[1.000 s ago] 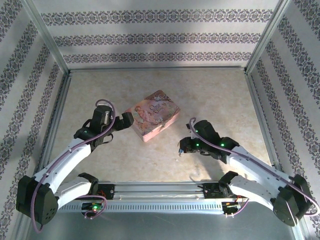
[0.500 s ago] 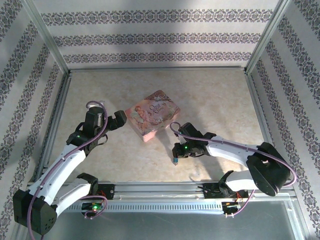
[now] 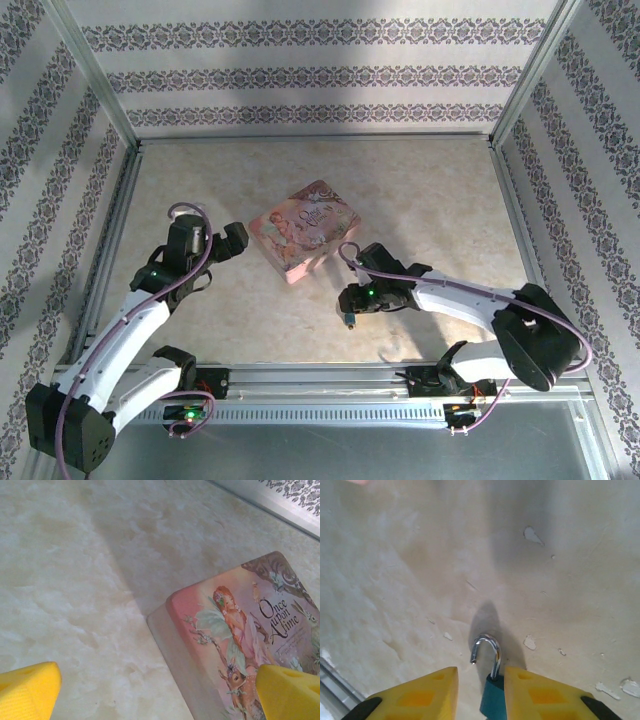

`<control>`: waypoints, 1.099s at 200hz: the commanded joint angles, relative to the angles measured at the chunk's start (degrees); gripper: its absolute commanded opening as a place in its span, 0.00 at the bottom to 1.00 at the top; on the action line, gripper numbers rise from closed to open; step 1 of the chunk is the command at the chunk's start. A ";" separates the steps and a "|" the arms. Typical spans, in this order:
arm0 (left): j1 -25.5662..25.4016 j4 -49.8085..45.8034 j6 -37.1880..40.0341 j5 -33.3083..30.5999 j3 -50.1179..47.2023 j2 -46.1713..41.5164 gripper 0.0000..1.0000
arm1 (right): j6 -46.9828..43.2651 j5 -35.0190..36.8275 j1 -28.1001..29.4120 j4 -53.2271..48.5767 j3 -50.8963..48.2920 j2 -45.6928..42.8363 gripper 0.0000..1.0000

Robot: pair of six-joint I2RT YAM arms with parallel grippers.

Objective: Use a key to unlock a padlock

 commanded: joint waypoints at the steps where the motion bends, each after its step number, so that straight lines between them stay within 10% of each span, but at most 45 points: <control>1: 1.14 -2.36 1.96 -2.48 1.67 -1.74 0.99 | -2.54 2.93 -1.64 -3.61 2.89 -4.52 0.34; 95: 2.59 -1.88 9.05 -16.79 3.02 -6.06 0.99 | -13.83 15.73 -17.97 -11.58 5.57 -28.97 0.59; 220: 2.63 5.39 24.24 -29.68 1.30 -14.05 0.99 | -27.81 17.00 -37.79 1.90 -0.19 -36.84 0.99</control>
